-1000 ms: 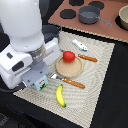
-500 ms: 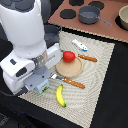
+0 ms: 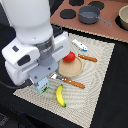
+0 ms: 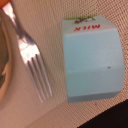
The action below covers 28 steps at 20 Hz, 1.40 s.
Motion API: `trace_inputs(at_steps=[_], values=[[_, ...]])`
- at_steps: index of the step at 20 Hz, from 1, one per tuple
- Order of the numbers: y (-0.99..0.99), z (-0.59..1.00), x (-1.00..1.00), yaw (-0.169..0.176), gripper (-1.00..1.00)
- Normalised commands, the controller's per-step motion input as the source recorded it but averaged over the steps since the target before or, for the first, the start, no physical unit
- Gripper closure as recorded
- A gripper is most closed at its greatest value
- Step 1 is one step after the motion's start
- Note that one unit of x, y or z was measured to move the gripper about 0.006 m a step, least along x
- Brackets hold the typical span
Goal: Interact with the objects in diverse but meaningful ways.
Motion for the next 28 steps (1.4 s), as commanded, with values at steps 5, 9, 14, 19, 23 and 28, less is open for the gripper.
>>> trace_inputs(at_steps=[5, 9, 14, 19, 23, 28], values=[[0.69, 0.58, 0.78, 0.0, -1.0], [0.81, 0.57, 0.71, 0.0, -1.0], [0.84, 0.5, 0.65, 0.0, -1.0], [0.84, 0.35, 0.58, 0.0, -1.0], [0.83, 0.19, 0.54, 0.0, -1.0], [0.8, -0.01, 0.49, 0.0, -1.0]])
